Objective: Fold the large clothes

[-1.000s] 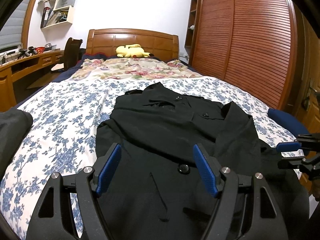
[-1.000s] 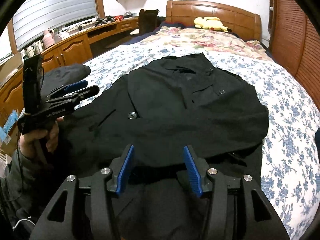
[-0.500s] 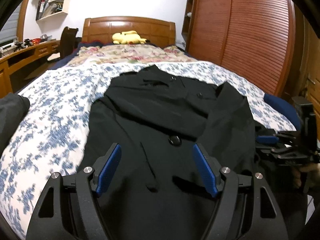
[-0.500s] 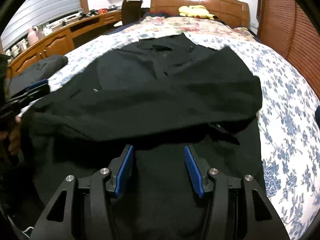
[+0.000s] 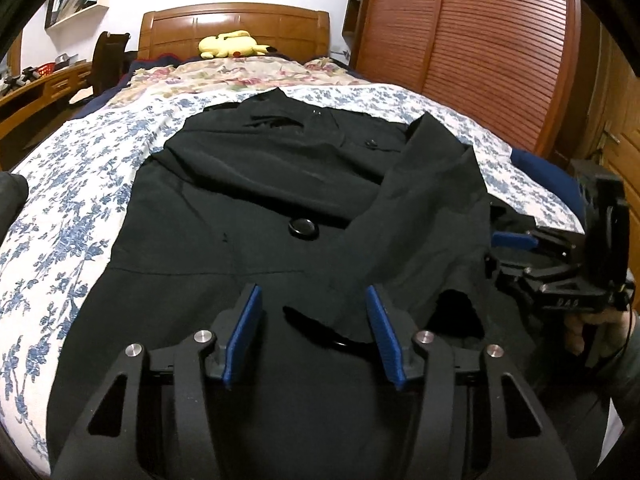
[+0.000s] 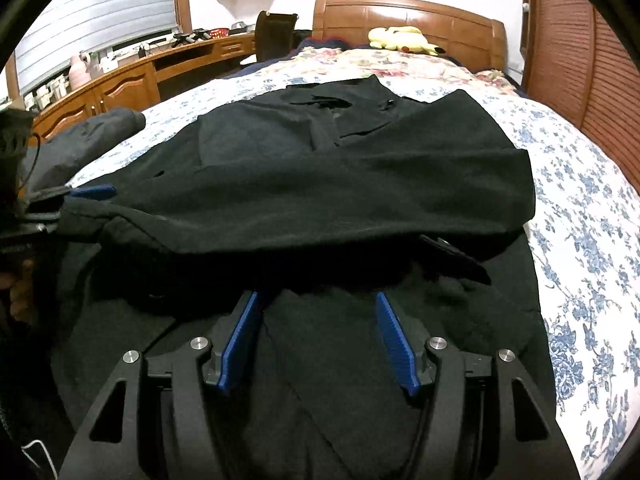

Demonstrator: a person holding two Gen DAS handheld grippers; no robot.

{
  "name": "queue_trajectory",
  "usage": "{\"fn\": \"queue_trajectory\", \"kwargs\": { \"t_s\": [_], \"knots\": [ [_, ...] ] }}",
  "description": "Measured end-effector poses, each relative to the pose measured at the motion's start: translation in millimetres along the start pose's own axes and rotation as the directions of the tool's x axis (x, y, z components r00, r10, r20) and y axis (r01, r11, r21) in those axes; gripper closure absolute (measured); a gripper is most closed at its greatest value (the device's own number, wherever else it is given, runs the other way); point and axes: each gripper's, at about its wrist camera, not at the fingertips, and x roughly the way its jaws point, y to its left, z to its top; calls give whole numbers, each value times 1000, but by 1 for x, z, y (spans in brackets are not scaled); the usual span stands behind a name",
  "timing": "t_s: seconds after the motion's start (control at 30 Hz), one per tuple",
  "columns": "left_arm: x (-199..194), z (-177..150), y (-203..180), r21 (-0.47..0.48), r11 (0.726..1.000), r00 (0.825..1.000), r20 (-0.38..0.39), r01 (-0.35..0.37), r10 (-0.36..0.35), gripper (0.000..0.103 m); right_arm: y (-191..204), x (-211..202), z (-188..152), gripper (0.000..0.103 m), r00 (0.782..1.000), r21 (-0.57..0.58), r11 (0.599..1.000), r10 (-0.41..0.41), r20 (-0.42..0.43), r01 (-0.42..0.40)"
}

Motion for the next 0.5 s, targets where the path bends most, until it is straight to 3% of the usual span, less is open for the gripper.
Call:
{"fn": "queue_trajectory", "kwargs": {
  "t_s": [0.17,0.3,0.5],
  "knots": [
    [3,-1,-4,7,1000,1000,-16,15,-15,69,-13,-10,-3,41,1000,24,999,27,1,-27],
    [0,1,-10,41,999,1000,-10,6,-5,93,-21,-22,-5,41,1000,43,999,-1,13,0],
    [-31,23,12,8,999,995,87,-53,52,95,-32,-42,0,41,998,27,998,-51,36,50]
  ]
}}
